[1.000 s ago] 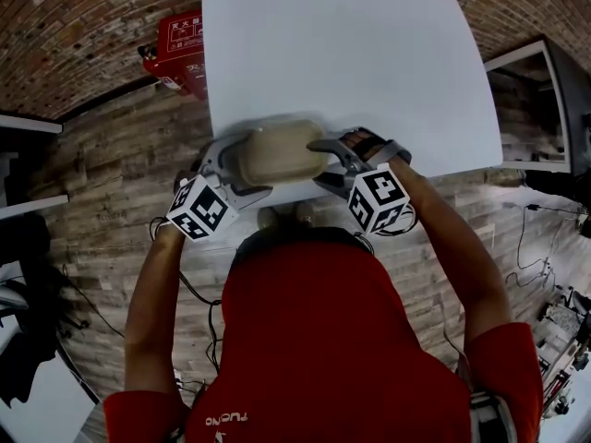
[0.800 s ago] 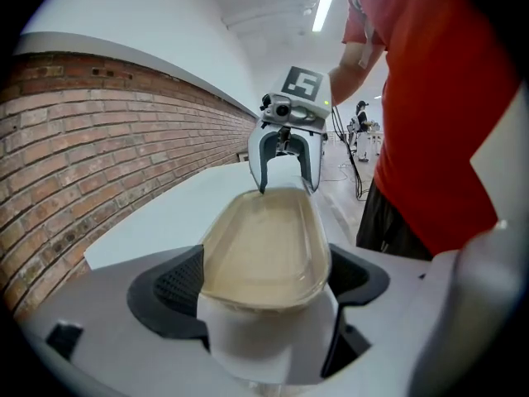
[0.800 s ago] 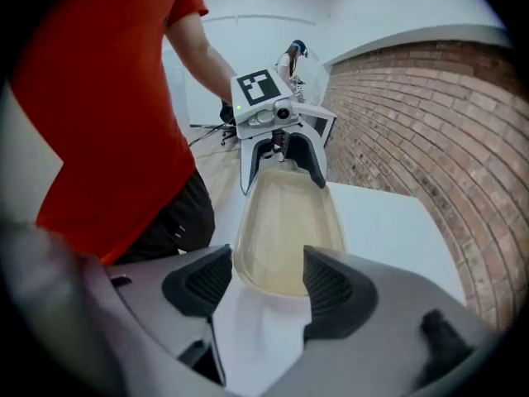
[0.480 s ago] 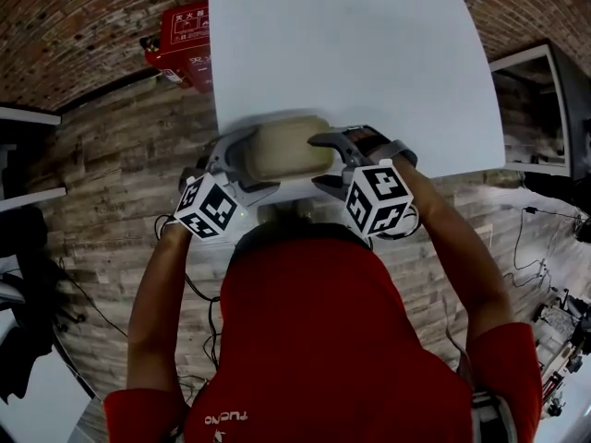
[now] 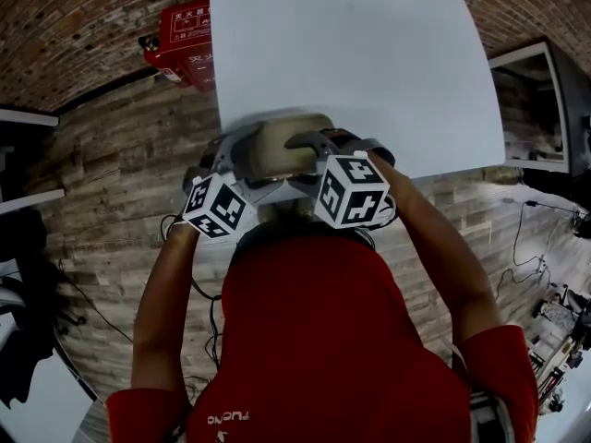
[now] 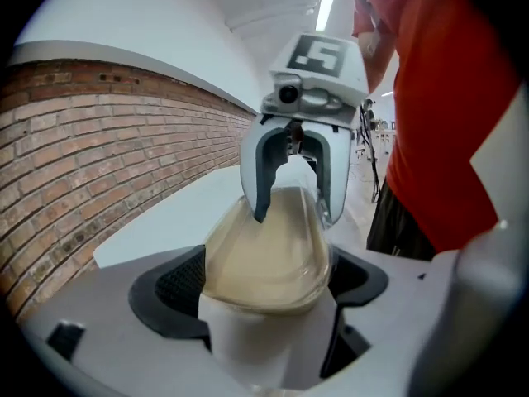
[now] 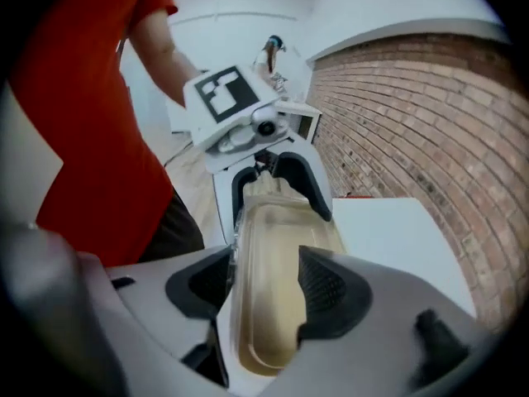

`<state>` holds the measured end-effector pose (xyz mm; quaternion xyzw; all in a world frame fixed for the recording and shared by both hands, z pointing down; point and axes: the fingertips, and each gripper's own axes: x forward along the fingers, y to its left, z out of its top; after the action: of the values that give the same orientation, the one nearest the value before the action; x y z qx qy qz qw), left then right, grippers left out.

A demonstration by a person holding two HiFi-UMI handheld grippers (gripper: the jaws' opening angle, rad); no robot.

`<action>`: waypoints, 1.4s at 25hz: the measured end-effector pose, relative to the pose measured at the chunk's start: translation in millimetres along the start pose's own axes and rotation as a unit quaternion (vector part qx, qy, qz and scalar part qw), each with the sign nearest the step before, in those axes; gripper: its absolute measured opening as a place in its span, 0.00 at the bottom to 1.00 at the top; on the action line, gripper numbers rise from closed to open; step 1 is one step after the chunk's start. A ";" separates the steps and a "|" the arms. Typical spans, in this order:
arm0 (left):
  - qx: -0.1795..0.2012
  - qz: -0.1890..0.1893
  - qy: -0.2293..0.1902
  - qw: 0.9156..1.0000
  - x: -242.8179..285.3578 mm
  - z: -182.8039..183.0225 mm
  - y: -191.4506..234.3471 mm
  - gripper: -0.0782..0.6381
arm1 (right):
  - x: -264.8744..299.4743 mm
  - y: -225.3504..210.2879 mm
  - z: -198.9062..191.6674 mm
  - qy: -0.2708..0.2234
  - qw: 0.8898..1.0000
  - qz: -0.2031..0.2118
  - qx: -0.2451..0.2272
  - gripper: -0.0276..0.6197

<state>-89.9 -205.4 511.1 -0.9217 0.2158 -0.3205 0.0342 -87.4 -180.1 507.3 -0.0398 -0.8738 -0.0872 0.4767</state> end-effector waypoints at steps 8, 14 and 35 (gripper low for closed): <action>-0.019 0.014 -0.027 0.999 -0.9 4.4 1.7 0.74 | -7.8 -7.7 6.8 -0.009 0.999 0.031 0.038 0.39; -0.128 0.064 -0.078 0.987 -26.7 1.0 12.4 0.74 | -1.4 -7.3 8.5 -0.021 0.999 0.006 0.038 0.38; -0.180 0.123 -0.026 0.976 -36.3 0.1 -0.6 0.52 | -56.7 -101.1 35.0 -0.065 0.997 -0.044 0.016 0.12</action>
<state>-115.2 -189.7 490.3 -0.8872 0.3804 -0.2458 -0.0882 -100.9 -271.9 429.5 0.0010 -0.9053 -0.0917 0.4149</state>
